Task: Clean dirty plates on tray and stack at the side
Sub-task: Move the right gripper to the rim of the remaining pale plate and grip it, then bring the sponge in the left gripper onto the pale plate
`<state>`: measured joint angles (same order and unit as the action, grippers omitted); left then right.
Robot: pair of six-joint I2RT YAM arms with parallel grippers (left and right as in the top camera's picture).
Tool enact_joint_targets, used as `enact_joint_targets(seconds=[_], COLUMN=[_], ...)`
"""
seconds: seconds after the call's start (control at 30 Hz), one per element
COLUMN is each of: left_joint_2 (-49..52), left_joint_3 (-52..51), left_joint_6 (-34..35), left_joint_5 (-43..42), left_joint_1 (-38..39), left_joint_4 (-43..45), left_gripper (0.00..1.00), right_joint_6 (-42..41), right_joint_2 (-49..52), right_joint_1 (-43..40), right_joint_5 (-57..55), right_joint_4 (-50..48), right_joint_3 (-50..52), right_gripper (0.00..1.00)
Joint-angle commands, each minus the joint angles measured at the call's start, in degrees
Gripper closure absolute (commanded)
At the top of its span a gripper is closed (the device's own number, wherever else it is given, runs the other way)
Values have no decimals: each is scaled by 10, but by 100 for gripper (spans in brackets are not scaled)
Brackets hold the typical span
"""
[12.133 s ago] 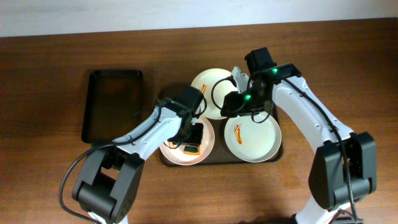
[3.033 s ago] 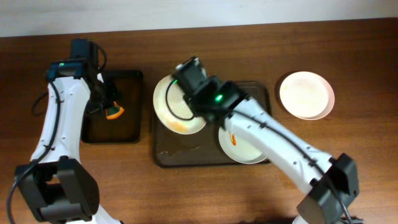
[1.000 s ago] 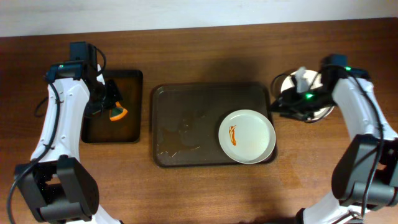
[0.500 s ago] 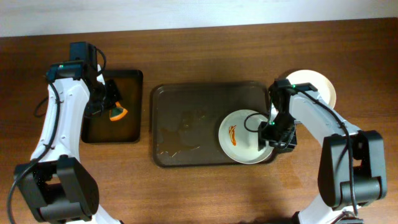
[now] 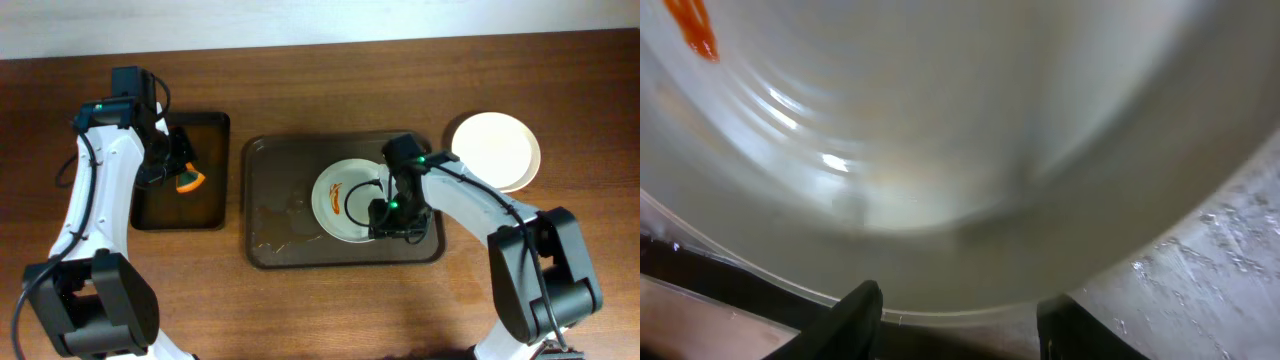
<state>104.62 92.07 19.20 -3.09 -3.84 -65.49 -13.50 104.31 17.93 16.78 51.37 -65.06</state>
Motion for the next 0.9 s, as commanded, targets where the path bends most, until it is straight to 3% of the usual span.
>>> enact_joint_targets(seconds=[0.0, 0.1, 0.33, 0.53, 0.7, 0.77, 0.87], left_joint_2=[4, 4, 4, 4, 4, 4, 5], left_joint_3=[-2, -2, -2, -2, -2, -2, -3], left_joint_6=[-9, -9, -9, -9, -35, -35, -30], left_joint_5=[-6, -6, -6, -9, -37, -37, -39], left_joint_1=[0, 0, 0, 2, 50, 76, 114], left_joint_4=[1, 1, 2, 4, 23, 27, 28], left_gripper=[100, 100, 100, 100, 100, 100, 100], right_joint_6=[-11, -12, -7, 22, 52, 54, 53], right_joint_2=[2, 4, 82, 118, 118, 118, 119], right_joint_1=[-17, -43, -52, -52, -52, -52, -48], right_joint_5=[-73, -99, -92, -41, -9, -9, 22], right_joint_4=[43, 38, -14, -48, -86, -88, -89], right_joint_3=[-95, -110, -82, -82, -82, -82, -82], right_gripper=[47, 43, 45, 82, 87, 96, 96])
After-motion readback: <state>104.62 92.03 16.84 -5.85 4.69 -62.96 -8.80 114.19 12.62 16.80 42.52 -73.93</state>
